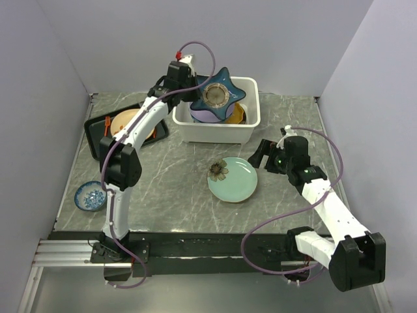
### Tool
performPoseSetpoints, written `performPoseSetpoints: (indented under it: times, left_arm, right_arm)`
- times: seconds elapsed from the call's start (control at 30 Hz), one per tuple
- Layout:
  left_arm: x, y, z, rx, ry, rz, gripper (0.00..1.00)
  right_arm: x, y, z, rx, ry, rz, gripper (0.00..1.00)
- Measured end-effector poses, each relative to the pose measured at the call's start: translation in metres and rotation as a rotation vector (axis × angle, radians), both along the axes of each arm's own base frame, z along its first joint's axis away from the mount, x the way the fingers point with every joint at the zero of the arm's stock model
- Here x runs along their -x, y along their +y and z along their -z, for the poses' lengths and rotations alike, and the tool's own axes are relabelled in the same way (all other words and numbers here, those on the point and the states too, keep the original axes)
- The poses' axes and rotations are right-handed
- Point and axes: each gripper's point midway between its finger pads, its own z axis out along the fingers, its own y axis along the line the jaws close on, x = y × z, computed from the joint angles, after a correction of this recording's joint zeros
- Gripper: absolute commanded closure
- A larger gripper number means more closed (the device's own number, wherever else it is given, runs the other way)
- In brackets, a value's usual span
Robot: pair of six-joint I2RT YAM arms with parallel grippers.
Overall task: Place the plates into the plastic bin on the countertop
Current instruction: Place the plate in the plastic bin.
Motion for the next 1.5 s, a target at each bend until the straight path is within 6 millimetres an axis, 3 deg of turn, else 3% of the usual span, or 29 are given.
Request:
performPoseSetpoints:
  times: [0.23, 0.57, 0.87, 1.03, 1.1, 1.5]
  left_arm:
    - [-0.016, -0.01, 0.02, 0.019, 0.012, 0.002, 0.99]
    - [-0.029, -0.008, 0.061, 0.021, 0.071, -0.018, 0.99]
    - [-0.034, -0.005, 0.066, 0.031, 0.08, -0.026, 0.98]
    - [-0.035, -0.007, 0.068, 0.04, 0.079, -0.023, 0.86]
    - [-0.035, -0.007, 0.068, 0.042, 0.081, -0.023, 0.74]
    - [-0.049, -0.011, 0.043, 0.119, 0.001, -0.018, 0.5]
  right_arm:
    - [0.001, 0.001, 0.004, -0.001, 0.011, -0.003, 0.0]
    - [0.002, 0.003, 0.01, -0.006, 0.036, -0.013, 0.0]
    - [0.003, 0.003, 0.016, -0.005, 0.055, -0.016, 0.0]
    - [0.004, 0.004, 0.023, -0.004, 0.078, -0.018, 0.0]
    - [0.006, 0.003, 0.025, -0.002, 0.087, -0.019, 0.0]
    - [0.011, 0.005, 0.029, -0.01, 0.107, -0.031, 0.0]
